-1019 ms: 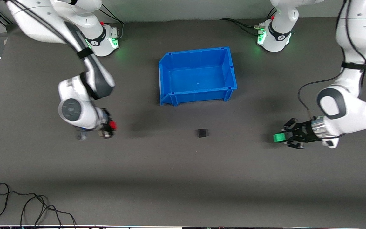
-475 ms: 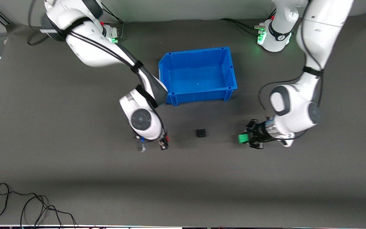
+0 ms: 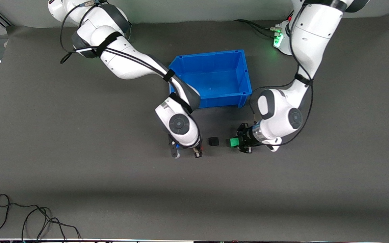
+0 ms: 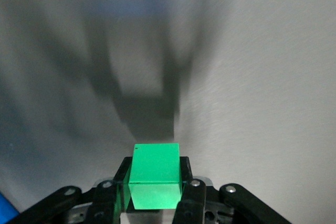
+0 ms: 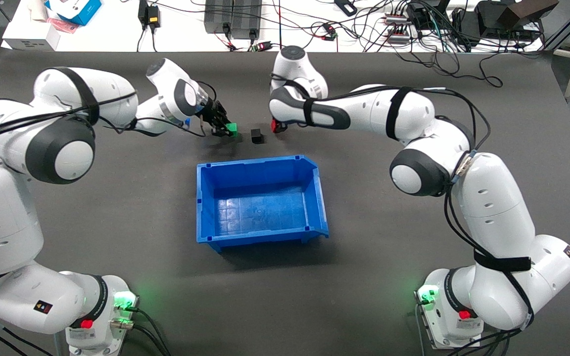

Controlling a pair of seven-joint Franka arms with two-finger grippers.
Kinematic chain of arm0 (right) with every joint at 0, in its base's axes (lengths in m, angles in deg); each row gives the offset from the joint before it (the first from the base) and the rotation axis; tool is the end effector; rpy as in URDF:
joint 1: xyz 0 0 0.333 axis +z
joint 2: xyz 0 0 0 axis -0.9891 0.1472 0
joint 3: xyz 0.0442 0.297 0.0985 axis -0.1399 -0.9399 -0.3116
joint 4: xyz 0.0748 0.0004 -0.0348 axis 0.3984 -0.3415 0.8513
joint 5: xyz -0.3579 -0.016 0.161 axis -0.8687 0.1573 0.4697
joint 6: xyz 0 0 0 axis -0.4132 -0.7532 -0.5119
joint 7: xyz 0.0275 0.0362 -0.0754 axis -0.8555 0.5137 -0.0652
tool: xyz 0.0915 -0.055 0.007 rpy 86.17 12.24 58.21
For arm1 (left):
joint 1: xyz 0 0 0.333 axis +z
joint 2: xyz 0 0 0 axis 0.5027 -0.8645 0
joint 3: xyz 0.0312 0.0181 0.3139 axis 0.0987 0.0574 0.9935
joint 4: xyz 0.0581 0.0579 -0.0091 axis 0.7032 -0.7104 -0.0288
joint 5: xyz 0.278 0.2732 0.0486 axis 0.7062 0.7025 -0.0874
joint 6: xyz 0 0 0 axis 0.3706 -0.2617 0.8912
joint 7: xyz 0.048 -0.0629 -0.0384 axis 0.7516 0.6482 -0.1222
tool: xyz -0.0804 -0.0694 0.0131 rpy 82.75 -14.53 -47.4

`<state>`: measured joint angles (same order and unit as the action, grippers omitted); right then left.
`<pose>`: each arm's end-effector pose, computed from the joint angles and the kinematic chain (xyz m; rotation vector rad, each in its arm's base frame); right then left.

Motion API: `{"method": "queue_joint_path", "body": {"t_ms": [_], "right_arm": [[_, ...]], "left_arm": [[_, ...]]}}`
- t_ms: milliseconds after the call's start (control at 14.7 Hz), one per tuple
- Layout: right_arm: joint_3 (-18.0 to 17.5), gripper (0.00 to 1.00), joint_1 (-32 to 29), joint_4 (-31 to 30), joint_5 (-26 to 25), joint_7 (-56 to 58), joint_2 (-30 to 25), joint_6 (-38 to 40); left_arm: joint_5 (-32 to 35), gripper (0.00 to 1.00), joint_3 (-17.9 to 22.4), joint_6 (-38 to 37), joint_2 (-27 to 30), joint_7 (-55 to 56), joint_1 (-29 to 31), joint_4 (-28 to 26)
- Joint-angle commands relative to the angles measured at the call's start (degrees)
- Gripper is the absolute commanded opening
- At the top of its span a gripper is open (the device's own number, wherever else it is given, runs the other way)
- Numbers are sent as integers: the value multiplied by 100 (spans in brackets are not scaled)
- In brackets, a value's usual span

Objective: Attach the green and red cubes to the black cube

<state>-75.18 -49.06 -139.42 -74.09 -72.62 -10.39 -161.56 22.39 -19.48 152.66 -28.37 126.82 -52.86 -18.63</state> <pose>0.6038 0.5011 0.1924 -2.3428 1.9504 0.1525 0.5779 -0.2841 0.1921 1.8678 2.0504 -0.4826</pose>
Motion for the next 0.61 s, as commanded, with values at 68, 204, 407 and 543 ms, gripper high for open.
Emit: {"method": "queue_joint_path", "body": {"t_ms": [68, 204, 407, 543], "right_arm": [[48, 13, 189, 206, 30, -663, 200, -13], [57, 13, 198, 162, 47, -716, 209, -39], [48, 17, 216, 179, 56, -909, 253, -135], [48, 34, 207, 214, 56, -927, 253, -153]], "left_arm": [[-87, 15, 99, 365, -129, 472, -412, 105], [-87, 15, 99, 514, -173, 578, -448, 113], [-140, 15, 91, 743, -225, 719, -588, 140], [-201, 15, 91, 752, -252, 737, -650, 174]]}}
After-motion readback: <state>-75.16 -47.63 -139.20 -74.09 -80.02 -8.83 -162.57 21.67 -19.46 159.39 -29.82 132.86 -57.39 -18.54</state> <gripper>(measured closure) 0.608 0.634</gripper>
